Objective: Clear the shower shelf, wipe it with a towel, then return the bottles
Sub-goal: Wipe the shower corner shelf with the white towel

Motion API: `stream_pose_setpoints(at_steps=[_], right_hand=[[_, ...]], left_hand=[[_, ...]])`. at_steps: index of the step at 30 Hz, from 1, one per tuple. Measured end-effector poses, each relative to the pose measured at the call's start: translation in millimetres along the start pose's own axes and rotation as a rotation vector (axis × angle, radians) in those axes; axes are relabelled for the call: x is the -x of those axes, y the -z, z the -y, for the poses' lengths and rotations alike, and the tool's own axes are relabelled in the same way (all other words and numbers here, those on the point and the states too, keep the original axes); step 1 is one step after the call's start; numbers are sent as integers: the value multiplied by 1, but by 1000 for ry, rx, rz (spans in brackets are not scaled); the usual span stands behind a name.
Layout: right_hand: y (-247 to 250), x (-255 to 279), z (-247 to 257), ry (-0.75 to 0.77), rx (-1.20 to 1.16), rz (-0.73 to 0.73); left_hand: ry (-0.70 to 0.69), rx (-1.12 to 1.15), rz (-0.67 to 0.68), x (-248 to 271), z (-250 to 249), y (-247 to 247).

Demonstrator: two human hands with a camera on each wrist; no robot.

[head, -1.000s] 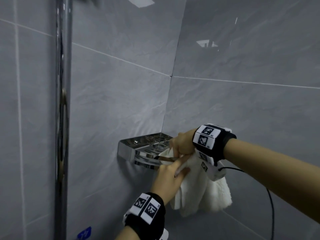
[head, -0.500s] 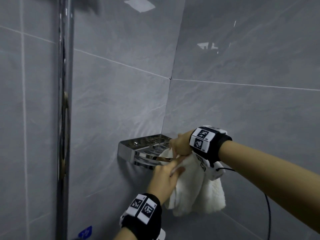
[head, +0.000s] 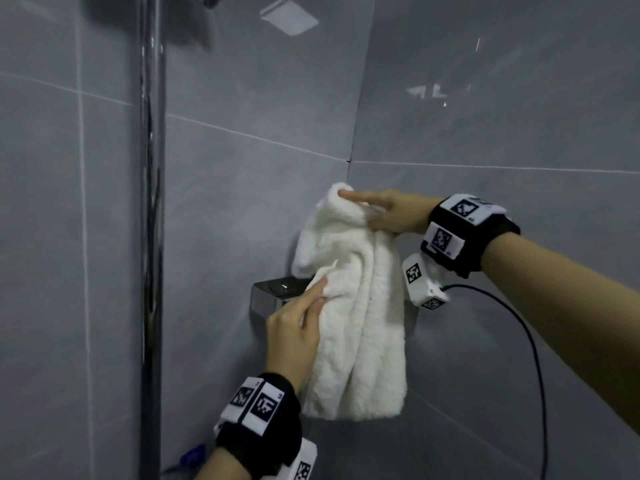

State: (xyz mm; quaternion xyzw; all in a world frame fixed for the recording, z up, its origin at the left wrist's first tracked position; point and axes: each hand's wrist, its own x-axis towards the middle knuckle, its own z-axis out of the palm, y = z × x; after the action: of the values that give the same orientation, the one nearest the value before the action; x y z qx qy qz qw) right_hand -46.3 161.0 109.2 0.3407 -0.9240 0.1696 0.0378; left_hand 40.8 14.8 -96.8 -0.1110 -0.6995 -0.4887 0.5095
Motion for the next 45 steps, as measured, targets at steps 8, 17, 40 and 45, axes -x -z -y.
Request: stream_pose_setpoints(at_steps=[8,17,40,45], right_hand=[[-34,-15,-29,-207,457,158],[-69,-20,-9,-347,355,525],[-82,-5,-24,-486,-40,573],[-75,0,0,-170,82,561]], left_hand=[[201,-62,115,1,11,-1],[98,-187,215,3,22,1],[139,-285,464,-21,31,27],[91,-330,484,-21,30,21]])
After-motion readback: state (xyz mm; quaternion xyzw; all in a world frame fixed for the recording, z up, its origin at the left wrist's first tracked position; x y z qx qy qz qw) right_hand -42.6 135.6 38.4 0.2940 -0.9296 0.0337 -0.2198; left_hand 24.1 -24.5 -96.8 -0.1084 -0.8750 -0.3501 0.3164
